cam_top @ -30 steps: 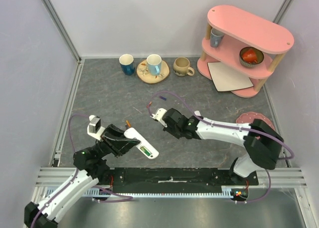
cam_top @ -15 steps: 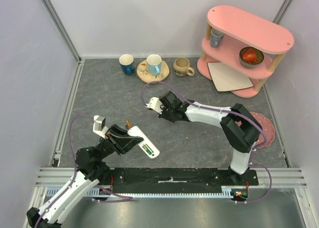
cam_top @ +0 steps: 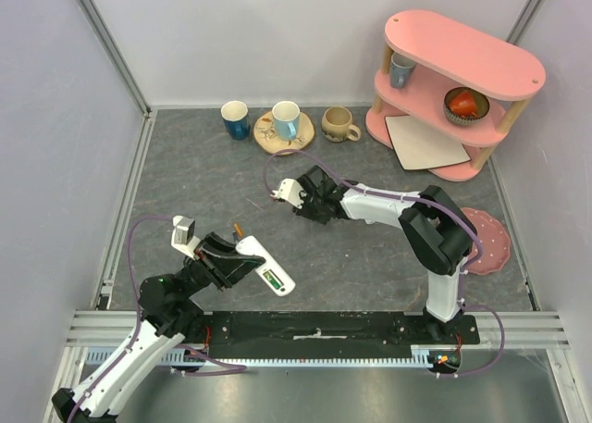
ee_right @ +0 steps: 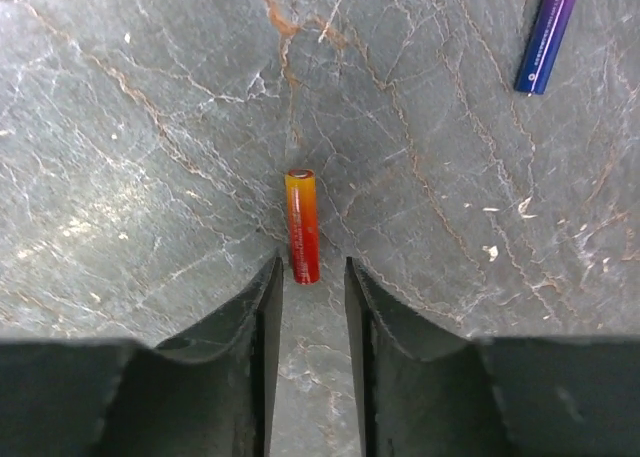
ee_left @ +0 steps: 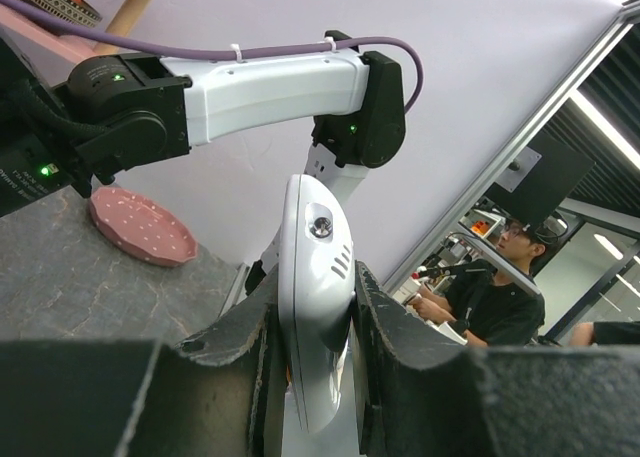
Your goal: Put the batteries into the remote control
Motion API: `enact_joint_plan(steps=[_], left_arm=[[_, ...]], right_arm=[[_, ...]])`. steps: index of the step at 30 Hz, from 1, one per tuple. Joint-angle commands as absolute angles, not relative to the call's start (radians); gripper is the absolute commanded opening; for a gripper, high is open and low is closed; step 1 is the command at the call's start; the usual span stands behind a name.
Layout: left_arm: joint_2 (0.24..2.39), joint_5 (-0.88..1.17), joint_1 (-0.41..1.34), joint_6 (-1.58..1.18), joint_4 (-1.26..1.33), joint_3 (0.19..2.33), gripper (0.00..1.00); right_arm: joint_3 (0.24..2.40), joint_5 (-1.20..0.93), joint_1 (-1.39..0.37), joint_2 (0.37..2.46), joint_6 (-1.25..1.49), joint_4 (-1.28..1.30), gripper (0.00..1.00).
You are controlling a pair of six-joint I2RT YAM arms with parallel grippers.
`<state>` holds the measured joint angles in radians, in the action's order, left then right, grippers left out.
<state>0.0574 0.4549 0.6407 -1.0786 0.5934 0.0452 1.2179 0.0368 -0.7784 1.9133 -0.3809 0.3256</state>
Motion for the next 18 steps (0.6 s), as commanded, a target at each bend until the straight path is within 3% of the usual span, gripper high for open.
enact_joint_plan(steps=[1,3,11,16,18], left_arm=[[0.044,0.466,0.638,-1.057,0.589,-0.058,0.02],[0.046,0.468,0.638,-1.058,0.591,-0.058,0.02],[0.044,0.474,0.638,-1.063,0.584,-0.055,0.02],[0.043,0.469,0.638,-1.065,0.58,-0.055,0.02],[0.041,0.466,0.638,-1.069,0.58,-0.057,0.02]], right_arm=[[1.221,0.046,-0.775,1.934,-0.364,0.357,0.43],[1.221,0.051,-0.775,1.933,-0.357,0.359,0.55],[1.233,0.106,-0.775,1.84,-0.263,0.341,0.68],[1.195,0.311,-0.769,1.743,-0.002,0.201,0.67],[1.193,0.396,-0.758,1.721,0.238,0.193,0.48]])
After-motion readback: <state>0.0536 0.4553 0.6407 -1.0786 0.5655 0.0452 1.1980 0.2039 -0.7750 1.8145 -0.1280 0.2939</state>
